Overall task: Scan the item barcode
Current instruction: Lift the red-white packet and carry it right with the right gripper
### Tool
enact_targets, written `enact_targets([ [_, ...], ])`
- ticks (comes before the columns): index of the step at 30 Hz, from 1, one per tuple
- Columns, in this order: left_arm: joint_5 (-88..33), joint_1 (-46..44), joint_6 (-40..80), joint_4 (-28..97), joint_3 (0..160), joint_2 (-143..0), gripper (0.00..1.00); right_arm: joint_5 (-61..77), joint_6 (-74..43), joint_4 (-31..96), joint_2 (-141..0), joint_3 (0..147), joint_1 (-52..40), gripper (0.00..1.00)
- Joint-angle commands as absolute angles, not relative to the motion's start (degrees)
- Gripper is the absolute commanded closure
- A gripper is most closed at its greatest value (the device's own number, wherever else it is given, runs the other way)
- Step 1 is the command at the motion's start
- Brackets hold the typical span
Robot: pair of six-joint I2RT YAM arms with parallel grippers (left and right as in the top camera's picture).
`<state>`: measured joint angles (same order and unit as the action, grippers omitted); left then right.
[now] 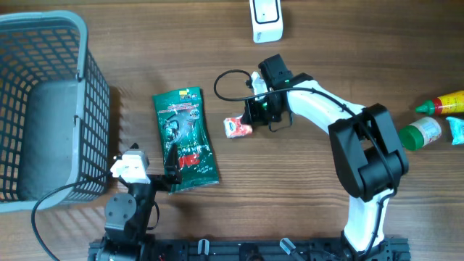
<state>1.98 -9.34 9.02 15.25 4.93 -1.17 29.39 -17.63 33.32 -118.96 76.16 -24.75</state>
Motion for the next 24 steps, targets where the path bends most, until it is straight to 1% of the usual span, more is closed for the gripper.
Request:
enact_targets([
  [1,1.5,-9.1,7.9,15.2,4.7,-0.9,0.00,44.3,-20.2,37.5,-119.9,75.8,-23.6,0.95],
  [3,1.5,-9.1,7.9,15.2,4.7,-0.9,0.00,50.8,-23.3,40.5,-118.4,75.8,-22.1,0.96],
  [5,1.5,-9.1,7.9,15.2,4.7,-0.9,0.00,52.6,-26.4,44.8,-116.6,75.8,-20.1,0.95],
  [8,1.5,-9.1,7.9,15.2,4.7,-0.9,0.00,52.2,-27.5,53.3,-113.2,75.8,-18.0,0.95],
  [14,1.5,-9.1,7.9,15.2,4.7,-0.9,0.00,47.7,-28.7,69.5,-109.6,75.8,-17.8,0.96],
  [19,1.5,-9.1,7.9,15.2,4.7,-0.9,0.00,45.9,-28.6,75.6,-109.3,75.6,-18.6,0.96],
  [24,1.5,-9.1,7.9,15.2,4.7,-0.9,0.00,45.9,-30.7,75.9,-106.7,74.0,-21.1,0.96],
])
